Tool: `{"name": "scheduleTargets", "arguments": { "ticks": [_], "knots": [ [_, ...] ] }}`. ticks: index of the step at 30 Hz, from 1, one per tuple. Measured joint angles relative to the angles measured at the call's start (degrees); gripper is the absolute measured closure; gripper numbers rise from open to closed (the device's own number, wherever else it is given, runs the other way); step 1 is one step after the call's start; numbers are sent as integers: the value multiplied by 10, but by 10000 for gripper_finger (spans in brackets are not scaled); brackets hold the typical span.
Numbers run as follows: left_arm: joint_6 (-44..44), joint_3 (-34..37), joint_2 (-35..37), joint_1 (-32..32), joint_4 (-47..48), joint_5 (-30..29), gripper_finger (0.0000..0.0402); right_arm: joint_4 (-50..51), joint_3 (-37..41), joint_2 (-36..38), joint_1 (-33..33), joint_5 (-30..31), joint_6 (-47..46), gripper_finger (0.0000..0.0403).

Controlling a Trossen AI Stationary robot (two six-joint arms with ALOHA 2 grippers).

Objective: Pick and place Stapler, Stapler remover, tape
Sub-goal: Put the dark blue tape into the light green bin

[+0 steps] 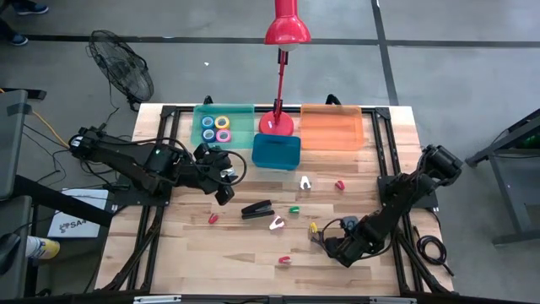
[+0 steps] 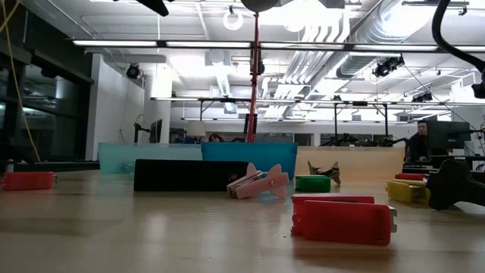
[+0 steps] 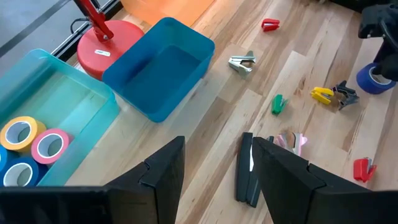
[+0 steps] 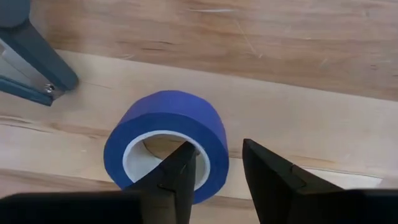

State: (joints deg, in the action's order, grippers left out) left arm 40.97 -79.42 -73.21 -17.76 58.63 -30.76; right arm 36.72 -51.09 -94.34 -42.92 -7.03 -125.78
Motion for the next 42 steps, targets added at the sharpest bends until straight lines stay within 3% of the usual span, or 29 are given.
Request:
{"name": "scheduleTargets", "arguments": {
  "ticks": [8, 13, 23, 29, 34, 42],
  "knots": [
    [-1, 0, 0, 1, 0, 0, 220, -2, -1, 0, 0, 0, 23, 377],
    [-2, 0, 0, 1, 0, 0, 220, 21, -20, 0, 0, 37, 31, 377],
    [-30, 0, 0, 1, -21, 1, 220, 150, -143, 0, 32, 204, 142, 377],
    [-87, 0, 0, 1, -84, 25, 220, 223, -245, 0, 86, 330, 288, 377],
    [-182, 0, 0, 2, -182, 91, 220, 258, -334, 0, 136, 429, 444, 377],
    [-276, 0, 0, 2, -315, 183, 220, 259, -479, 0, 201, 510, 746, 377]
  ]
}}
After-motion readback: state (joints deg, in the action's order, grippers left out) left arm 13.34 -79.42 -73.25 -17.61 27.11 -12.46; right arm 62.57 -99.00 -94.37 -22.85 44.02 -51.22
